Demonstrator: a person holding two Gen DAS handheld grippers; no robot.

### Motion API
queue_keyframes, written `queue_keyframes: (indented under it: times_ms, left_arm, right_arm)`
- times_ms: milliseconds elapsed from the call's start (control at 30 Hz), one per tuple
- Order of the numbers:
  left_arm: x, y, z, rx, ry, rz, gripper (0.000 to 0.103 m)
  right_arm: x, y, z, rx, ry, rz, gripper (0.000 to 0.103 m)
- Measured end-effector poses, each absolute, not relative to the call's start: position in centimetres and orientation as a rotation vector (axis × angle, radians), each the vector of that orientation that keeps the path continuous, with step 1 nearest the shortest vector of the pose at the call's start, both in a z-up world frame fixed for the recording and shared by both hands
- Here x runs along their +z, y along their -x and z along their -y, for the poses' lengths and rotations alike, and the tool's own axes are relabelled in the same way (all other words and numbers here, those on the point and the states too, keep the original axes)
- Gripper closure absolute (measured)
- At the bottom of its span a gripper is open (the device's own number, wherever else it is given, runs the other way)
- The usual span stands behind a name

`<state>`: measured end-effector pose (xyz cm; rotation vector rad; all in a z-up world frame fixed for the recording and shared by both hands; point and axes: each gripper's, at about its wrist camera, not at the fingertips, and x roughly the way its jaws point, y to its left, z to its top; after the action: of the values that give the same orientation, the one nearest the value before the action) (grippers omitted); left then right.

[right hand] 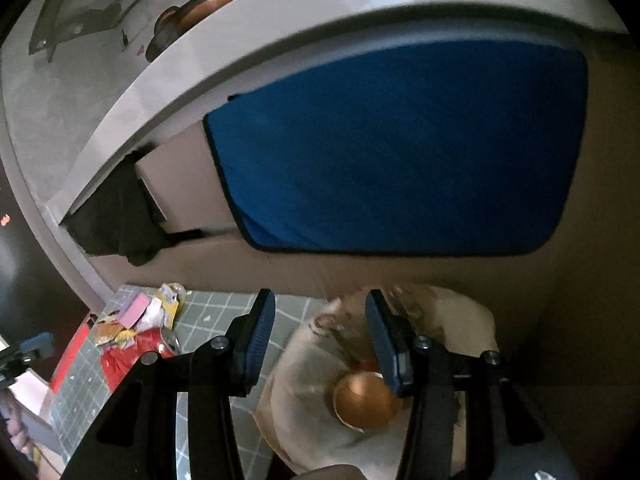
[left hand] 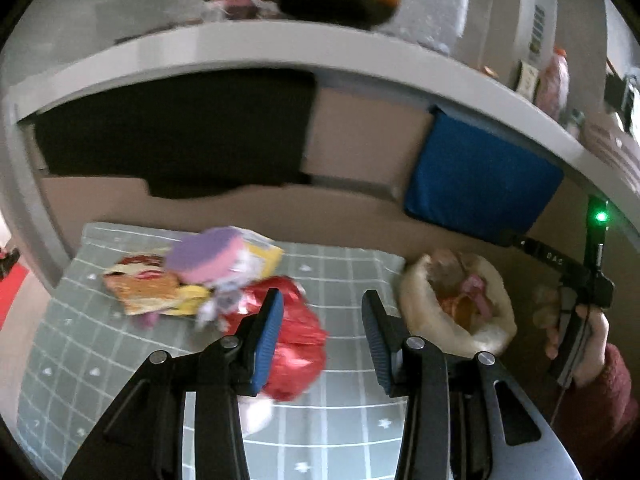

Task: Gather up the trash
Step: 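Grasp the red plastic bag with the right gripper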

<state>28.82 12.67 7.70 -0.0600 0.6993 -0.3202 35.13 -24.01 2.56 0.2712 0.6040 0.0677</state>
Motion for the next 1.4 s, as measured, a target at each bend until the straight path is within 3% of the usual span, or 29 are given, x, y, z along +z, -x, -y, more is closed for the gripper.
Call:
queue_keyframes:
  times_ms: [233,733,900,1033,1233,1400]
  left_arm:
    - [5.6,-29.4,-16.8,-0.297,0.085,-0.742,0.061]
    - [-3.4,-34.3,-17.5,-0.314,0.251,-0.864,0.060]
    - [-6.8,-36.6,-17.4,-0.222,0.352,-0.930,0.050]
    - [-9.8,-37.5,-17.3,-0.273,0.483,-1.040,0.050]
    - [-9.3,-37.4,-17.2,-0.334,0.596,-1.079,0.051]
    - [-4.3,-37.0,-17.9,-0.421,0.486,-0.962,0.051]
  right_arm:
    - [2.6,-36.8,23.2,0.004,-0.245,-0.605,0.058]
    - [-3.7,-39.0,17.1,0.173,-0.207,-0.726,0.058]
    - [-4.8,-38.9,16.6,0.208,-0.231,-0.757,0.058]
    - [-4.8,-37.3,15.7,0.244,-0.176,-0.743,0.058]
    - [-4.3,-35.6,14.4,0.291,-0.103,-0.721,0.058]
    - [-4.2,-34.5,12.7,0.435,-0.160,-0.761,0.057]
